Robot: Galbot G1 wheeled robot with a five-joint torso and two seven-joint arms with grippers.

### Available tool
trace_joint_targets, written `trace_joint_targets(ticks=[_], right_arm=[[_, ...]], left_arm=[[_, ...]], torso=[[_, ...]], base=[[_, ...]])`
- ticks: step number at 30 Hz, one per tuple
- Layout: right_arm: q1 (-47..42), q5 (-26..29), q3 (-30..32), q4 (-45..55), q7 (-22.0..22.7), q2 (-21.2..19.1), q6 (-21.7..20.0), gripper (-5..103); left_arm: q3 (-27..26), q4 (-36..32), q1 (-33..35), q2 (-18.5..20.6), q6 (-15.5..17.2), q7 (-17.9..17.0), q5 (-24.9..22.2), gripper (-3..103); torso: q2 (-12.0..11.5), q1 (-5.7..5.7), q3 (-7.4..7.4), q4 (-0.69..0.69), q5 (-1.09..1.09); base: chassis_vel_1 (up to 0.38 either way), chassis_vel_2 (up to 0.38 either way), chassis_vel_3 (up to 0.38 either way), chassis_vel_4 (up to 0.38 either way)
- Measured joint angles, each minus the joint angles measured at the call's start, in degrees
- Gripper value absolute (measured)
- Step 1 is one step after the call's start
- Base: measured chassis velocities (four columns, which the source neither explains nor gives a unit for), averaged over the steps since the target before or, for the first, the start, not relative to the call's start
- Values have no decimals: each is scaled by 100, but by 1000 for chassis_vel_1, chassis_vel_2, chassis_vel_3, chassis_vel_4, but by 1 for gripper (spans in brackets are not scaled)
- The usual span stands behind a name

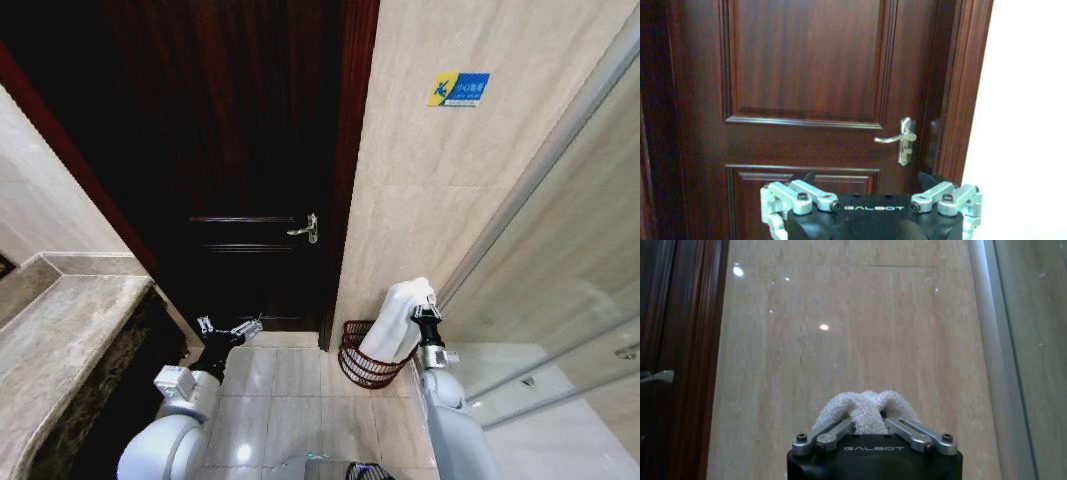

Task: Discard the used towel into the hamper.

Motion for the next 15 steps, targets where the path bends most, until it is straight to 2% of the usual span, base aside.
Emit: trace_joint_targets(ticks=[4,15], right_arm=[[1,138,-38,-14,-154,15,67,5],[46,129,-24,-162,-219,40,-22,5]], left_arm=[[0,0,0,0,0,0,0,100],[0,0,0,0,0,0,0,100]], torso=[[-2,2,1,0,0],[-1,0,0,0,0]], base=[[0,0,0,0],[0,0,0,0]])
